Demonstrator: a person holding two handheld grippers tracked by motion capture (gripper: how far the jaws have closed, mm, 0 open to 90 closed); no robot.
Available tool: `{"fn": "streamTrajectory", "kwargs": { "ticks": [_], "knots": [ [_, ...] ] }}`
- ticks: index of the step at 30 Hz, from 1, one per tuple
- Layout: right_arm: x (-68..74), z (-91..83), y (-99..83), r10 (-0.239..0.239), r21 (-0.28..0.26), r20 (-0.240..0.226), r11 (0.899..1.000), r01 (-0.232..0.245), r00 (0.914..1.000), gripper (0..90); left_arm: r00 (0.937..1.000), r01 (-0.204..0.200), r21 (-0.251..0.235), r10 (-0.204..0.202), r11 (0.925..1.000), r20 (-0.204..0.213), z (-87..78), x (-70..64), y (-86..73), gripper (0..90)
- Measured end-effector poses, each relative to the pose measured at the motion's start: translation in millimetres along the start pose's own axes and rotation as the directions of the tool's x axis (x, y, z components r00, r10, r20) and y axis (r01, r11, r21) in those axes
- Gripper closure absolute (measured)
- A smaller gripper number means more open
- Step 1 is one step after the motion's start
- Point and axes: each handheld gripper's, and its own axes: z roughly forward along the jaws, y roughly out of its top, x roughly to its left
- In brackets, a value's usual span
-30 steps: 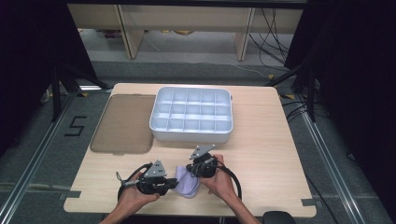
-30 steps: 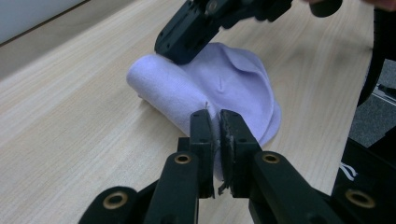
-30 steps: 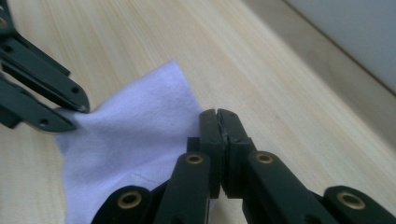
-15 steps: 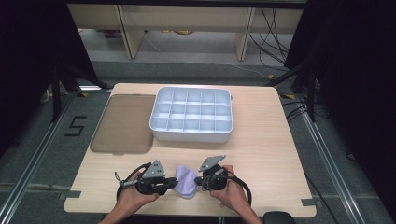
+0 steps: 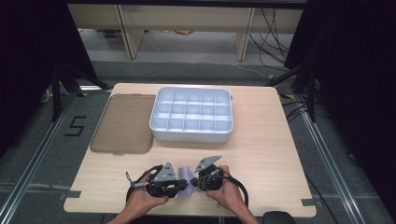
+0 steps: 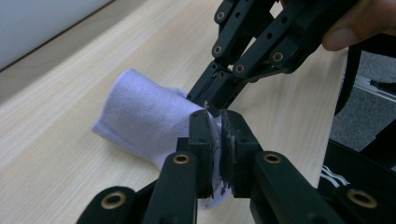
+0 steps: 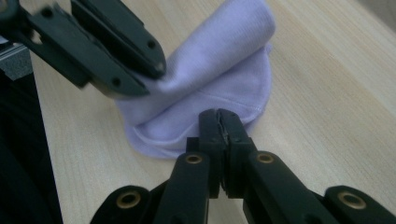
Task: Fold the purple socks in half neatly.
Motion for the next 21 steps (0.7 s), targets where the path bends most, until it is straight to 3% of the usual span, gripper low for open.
{"fn": "streamTrajectory", "kwargs": {
  "ticks": [5,6,9,10,12,15,16,21],
  "knots": [
    [-2.3,-0.5,0.1,-0.012,0.0,0.001,1.0,0.012,0.9999,89.3,0.9999,-0.01,0.02,0.01,0.9997,0.01,7.7,-3.2,1.5,82.0],
    [-1.2,0.2,-0.7,0.017,-0.011,-0.001,1.0,-0.017,0.9999,89.3,0.9999,-0.009,0.023,0.008,0.9997,0.012,9.6,-3.8,1.3,82.0],
    [-4.8,-4.7,-0.6,0.017,-0.003,0.013,1.0,-0.017,0.9998,88.9,0.9992,-0.039,0.055,0.039,0.9977,0.01,14.4,-2.3,1.1,81.4],
    [-8.1,-13.4,0.0,0.059,-0.012,0.042,0.998,-0.058,0.9974,88.8,0.9994,-0.034,0.053,0.034,0.998,0.008,17.3,-3.1,0.2,81.4],
    [-13.0,-19.6,1.3,0.044,-0.074,0.056,0.996,-0.04,0.9975,88.8,0.9994,-0.035,0.066,0.034,0.9972,0.007,20.0,-4.9,-0.4,81.4],
    [-16.6,-29.6,4.7,0.044,-0.116,0.056,0.993,-0.037,0.9975,88.8,0.9996,-0.024,0.059,0.023,0.998,0.016,21.0,-5.7,-0.6,81.1],
    [-16.1,-32.7,7.9,0.042,-0.135,0.051,0.99,-0.035,0.9978,88.8,0.9984,-0.056,0.073,0.055,0.9958,0.013,19.5,-3.4,-0.3,81.0],
    [-10.2,-31.8,19.2,-0.002,-0.144,0.015,0.99,0.004,0.9999,88.8,0.9996,-0.028,0.059,0.027,0.9978,0.01,20.8,-5.3,-0.8,81.0]
  ]
}}
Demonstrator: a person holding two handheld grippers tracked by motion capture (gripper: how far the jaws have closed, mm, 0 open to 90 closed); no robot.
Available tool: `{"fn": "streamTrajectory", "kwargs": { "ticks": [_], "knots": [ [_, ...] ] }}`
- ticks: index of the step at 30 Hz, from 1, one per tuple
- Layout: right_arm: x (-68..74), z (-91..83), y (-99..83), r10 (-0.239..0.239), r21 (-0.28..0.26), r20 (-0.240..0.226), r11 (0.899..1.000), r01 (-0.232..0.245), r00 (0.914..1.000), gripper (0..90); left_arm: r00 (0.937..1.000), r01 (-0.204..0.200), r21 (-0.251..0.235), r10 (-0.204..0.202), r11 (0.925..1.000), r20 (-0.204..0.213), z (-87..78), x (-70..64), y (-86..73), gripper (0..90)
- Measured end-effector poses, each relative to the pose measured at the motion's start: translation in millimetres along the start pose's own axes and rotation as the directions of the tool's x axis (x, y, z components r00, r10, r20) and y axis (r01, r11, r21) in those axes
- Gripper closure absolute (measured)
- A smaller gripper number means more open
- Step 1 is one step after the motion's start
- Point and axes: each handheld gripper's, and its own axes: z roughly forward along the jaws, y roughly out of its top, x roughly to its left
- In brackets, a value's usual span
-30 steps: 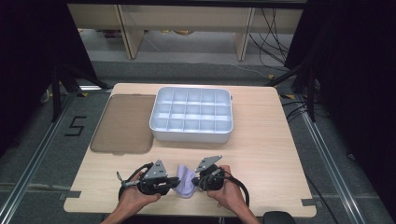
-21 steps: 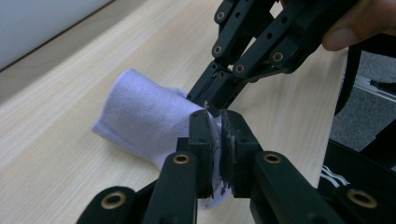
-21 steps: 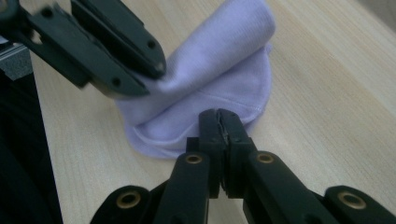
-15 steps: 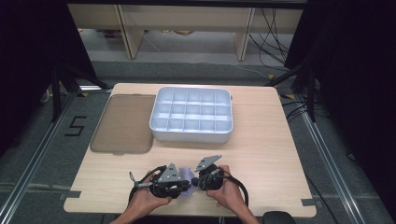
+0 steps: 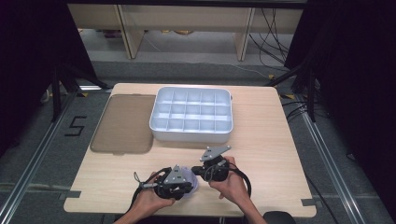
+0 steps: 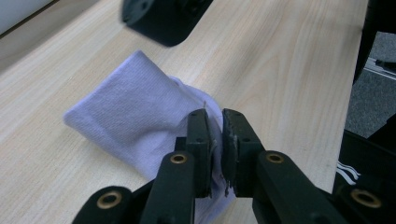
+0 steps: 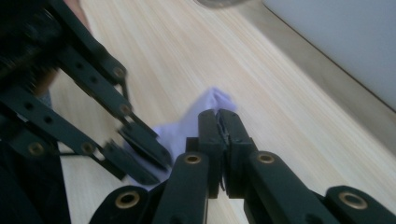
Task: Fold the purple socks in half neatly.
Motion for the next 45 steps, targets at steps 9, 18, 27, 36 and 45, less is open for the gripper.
{"fn": "streamTrajectory", "kwargs": {
  "ticks": [9,18,27,36,45],
  "knots": [
    [-4.8,32.5,-3.7,0.004,0.1,0.003,0.995,-0.004,1.0,89.5,0.9983,0.051,-0.037,-0.05,0.998,0.028,-4.3,0.8,0.9,77.7],
    [-3.8,33.0,-3.6,-0.01,0.103,0.025,0.995,0.007,0.9996,89.5,0.9901,0.133,-0.107,-0.127,0.9854,0.059,-27.6,11.8,1.6,79.4],
    [-2.7,31.9,-4.0,-0.023,0.111,0.022,0.994,0.02,0.9995,89.5,0.9991,0.037,0.003,-0.037,0.9993,0.018,-13.6,1.6,-13.4,82.3],
    [-0.4,26.8,-7.4,-0.031,0.13,0.019,0.991,0.028,0.9993,89.5,0.9938,0.111,-0.012,-0.11,0.9938,0.015,-17.0,8.4,-19.1,81.1],
    [3.5,20.8,-12.6,-0.019,0.126,0.012,0.992,0.017,0.9998,83.9,0.9994,0.032,0.036,-0.031,0.9988,-0.018,-17.3,10.2,-17.8,80.3]
  ]
}}
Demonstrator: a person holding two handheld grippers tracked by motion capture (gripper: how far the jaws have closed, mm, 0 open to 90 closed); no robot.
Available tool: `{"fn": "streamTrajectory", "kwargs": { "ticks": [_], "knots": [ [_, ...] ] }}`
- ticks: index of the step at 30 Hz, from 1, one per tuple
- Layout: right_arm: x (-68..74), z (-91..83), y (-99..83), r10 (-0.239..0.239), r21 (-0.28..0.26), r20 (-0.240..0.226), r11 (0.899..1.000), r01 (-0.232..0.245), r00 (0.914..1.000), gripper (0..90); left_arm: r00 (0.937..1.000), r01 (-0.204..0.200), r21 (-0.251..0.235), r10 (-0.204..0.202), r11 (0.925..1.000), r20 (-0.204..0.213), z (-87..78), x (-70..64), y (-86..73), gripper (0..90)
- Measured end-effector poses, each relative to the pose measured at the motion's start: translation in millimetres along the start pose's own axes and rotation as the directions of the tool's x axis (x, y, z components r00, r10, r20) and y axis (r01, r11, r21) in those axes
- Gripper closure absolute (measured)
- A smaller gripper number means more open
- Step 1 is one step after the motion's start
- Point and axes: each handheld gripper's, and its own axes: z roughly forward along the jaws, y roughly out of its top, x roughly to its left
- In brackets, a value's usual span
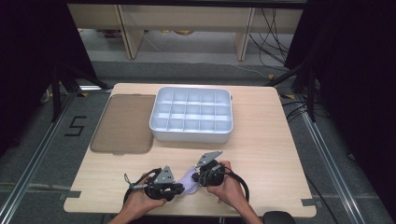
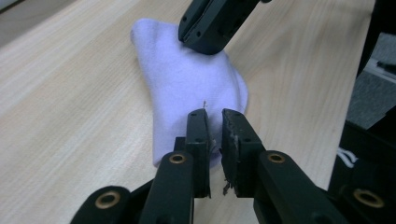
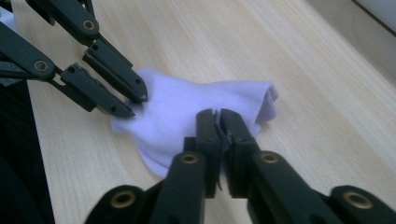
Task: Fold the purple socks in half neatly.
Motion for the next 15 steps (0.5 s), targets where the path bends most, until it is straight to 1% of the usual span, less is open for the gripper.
{"fn": "streamTrajectory", "kwargs": {
  "ticks": [1,2,3,4,5,6,7,8,9,10,11,12,13,15],
  "knots": [
    [-2.7,-3.1,0.3,0.026,-0.02,0.003,0.999,-0.026,0.9997,77.8,1.0,0.001,0.002,-0.001,1.0,0.002,0.3,0.4,-0.1,80.3],
    [-2.8,-5.5,1.2,0.047,-0.012,-0.003,0.999,-0.047,0.9989,77.5,1.0,-0.004,0.008,0.004,1.0,-0.007,0.4,0.9,0.1,80.3],
    [-2.8,-5.5,1.2,0.047,-0.012,-0.003,0.999,-0.047,0.9989,77.5,1.0,-0.004,0.008,0.004,1.0,-0.007,0.4,0.9,0.1,80.3],
    [-6.6,-9.2,3.8,0.041,-0.028,-0.002,0.999,-0.041,0.9992,74.8,1.0,-0.004,0.009,0.004,1.0,-0.005,1.0,0.8,0.5,80.3],
    [-7.3,-9.8,5.0,0.051,-0.047,0.007,0.998,-0.051,0.9987,72.8,1.0,0.002,0.004,-0.001,1.0,-0.003,1.8,0.4,0.7,80.3],
    [-7.7,-10.7,6.5,0.067,-0.046,0.001,0.997,-0.067,0.9978,70.1,1.0,-0.003,0.01,0.003,0.9999,-0.001,1.1,0.8,1.0,80.3],
    [-7.7,-10.7,6.5,0.067,-0.046,0.001,0.997,-0.067,0.9978,70.1,1.0,-0.003,0.01,0.003,0.9999,-0.001,1.1,0.8,1.0,80.3],
    [-10.8,-11.1,7.9,0.062,-0.047,0.004,0.997,-0.062,0.9981,66.6,1.0,-0.001,0.011,0.001,0.9999,0.008,0.9,1.1,1.1,80.3],
    [-14.9,-11.3,10.0,0.061,-0.054,-0.013,0.997,-0.062,0.998,62.8,1.0,0.001,0.008,-0.001,1.0,0.008,1.1,1.1,1.0,80.3],
    [-17.7,-11.9,11.8,0.051,-0.031,-0.028,0.998,-0.052,0.9983,59.7,0.9998,-0.017,0.01,0.017,0.9998,0.006,0.4,2.4,1.6,80.2],
    [-17.7,-11.9,11.8,0.051,-0.031,-0.028,0.998,-0.052,0.9983,59.7,0.9998,-0.017,0.01,0.017,0.9998,0.006,0.4,2.4,1.6,80.3],
    [-23.0,-7.8,15.2,0.05,0.004,-0.066,0.999,-0.05,0.9966,51.2,0.9998,-0.021,0.016,0.021,0.9996,-0.001,0.3,3.3,1.7,80.2],
    [-23.0,-7.8,15.2,0.05,0.004,-0.066,0.999,-0.05,0.9966,51.2,0.9998,-0.021,0.016,0.021,0.9996,-0.001,0.3,3.3,1.7,80.2],
    [-27.3,-2.4,17.8,0.042,0.014,-0.091,0.999,-0.041,0.9949,50.1,0.9999,-0.016,0.014,0.016,0.9998,0.002,0.5,3.3,1.8,80.2]
  ]
}}
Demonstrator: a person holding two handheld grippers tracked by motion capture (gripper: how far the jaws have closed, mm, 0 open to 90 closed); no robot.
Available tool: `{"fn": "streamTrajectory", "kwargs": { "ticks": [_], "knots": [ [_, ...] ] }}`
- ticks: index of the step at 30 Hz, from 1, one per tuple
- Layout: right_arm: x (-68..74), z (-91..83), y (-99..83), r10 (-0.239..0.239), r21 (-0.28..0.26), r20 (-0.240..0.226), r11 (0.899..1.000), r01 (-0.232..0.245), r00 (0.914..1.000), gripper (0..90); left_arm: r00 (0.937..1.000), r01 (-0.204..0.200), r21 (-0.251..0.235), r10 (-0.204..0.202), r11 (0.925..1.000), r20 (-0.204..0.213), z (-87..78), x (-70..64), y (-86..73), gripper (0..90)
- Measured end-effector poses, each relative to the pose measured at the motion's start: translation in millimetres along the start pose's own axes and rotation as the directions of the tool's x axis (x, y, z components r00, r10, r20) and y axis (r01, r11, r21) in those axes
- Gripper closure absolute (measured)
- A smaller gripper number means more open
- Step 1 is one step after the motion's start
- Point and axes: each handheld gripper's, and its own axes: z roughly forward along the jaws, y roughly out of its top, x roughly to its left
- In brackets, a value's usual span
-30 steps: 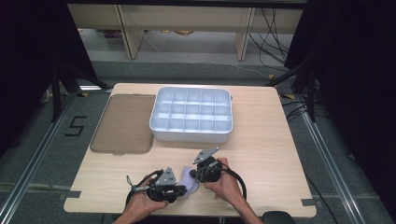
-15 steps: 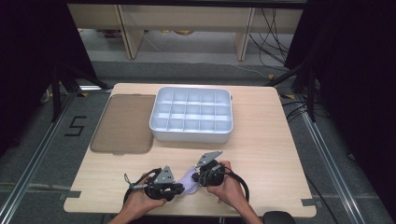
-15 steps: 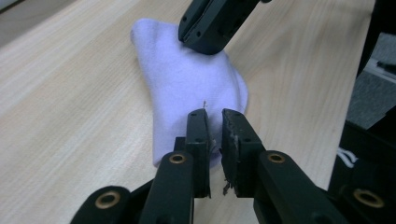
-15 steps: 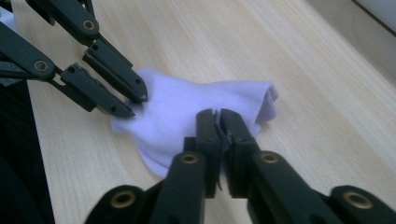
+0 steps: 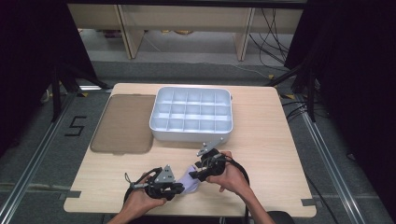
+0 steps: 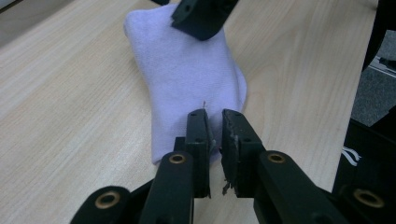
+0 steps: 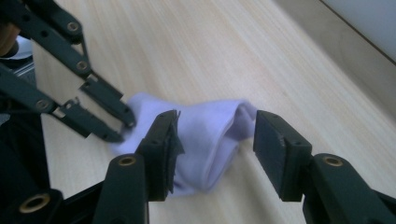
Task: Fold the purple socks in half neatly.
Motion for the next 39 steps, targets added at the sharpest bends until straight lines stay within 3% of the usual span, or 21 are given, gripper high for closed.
{"fn": "streamTrajectory", "kwargs": {
  "ticks": [2,6,8,11,15,18,19,21,26,29,32,36,37,39],
  "knots": [
    [-3.2,6.7,1.3,-0.013,0.025,-0.033,1.0,0.014,0.9994,48.3,1.0,0.002,0.0,-0.002,1.0,0.002,-0.3,0.1,0.1,80.1],
    [-6.4,12.4,0.3,-0.021,0.051,-0.004,0.998,0.021,0.9998,47.4,1.0,0.0,-0.006,0.001,1.0,0.007,0.1,0.2,0.4,80.0],
    [-6.6,15.7,-0.4,-0.024,0.06,-0.011,0.998,0.024,0.9997,47.8,1.0,-0.008,-0.002,0.008,1.0,0.001,0.1,0.5,0.4,80.1],
    [-10.1,20.1,0.0,0.005,0.076,-0.048,0.997,-0.001,0.9988,47.4,1.0,-0.009,0.0,0.009,1.0,-0.001,0.0,0.4,0.3,80.1],
    [-13.3,23.9,-0.5,0.016,0.077,-0.085,0.997,-0.009,0.9963,47.4,0.9999,-0.011,0.002,0.011,0.9999,0.0,0.0,0.6,0.3,80.2],
    [-15.8,24.8,-1.0,0.027,0.08,-0.088,0.997,-0.02,0.9957,46.9,0.9999,-0.012,0.005,0.012,0.9999,0.002,-0.2,1.0,0.3,80.2],
    [-18.3,26.1,-1.9,0.04,0.074,-0.114,0.997,-0.032,0.9927,47.0,0.9999,-0.013,0.007,0.013,0.9999,0.002,-0.4,1.1,0.2,80.2],
    [-21.2,26.9,-3.4,0.019,0.052,-0.124,0.999,-0.013,0.992,47.4,0.9999,-0.015,0.008,0.015,0.9999,0.005,-0.5,1.3,0.4,80.3],
    [-21.0,26.6,-5.2,0.071,0.057,-0.153,0.996,-0.063,0.9856,55.6,0.9997,-0.024,0.013,0.024,0.9996,0.005,-1.0,1.5,0.4,80.0],
    [-21.8,27.4,-8.2,0.113,0.057,-0.183,0.993,-0.104,0.9767,64.5,1.0,-0.008,0.001,0.008,1.0,0.006,-0.5,0.8,-0.5,79.7],
    [-19.9,26.7,-7.4,0.115,0.062,-0.183,0.992,-0.106,0.9763,67.8,0.9996,0.027,-0.011,-0.027,0.9996,0.012,0.0,-0.4,-1.2,78.7],
    [-14.0,24.8,-6.4,0.116,0.064,-0.152,0.992,-0.107,0.9815,71.1,0.9993,0.025,-0.024,-0.025,0.9994,0.029,-2.3,0.4,-0.6,73.6],
    [-12.4,24.8,-6.3,0.103,0.056,-0.14,0.994,-0.096,0.9848,71.7,0.9986,0.045,-0.034,-0.044,0.9984,0.028,-4.5,-0.3,-0.6,71.7],
    [-10.4,23.9,-6.6,0.108,0.054,-0.13,0.993,-0.101,0.9856,72.1,0.9985,0.046,-0.039,-0.045,0.9982,0.031,-8.5,1.4,-0.5,64.6]
  ]
}}
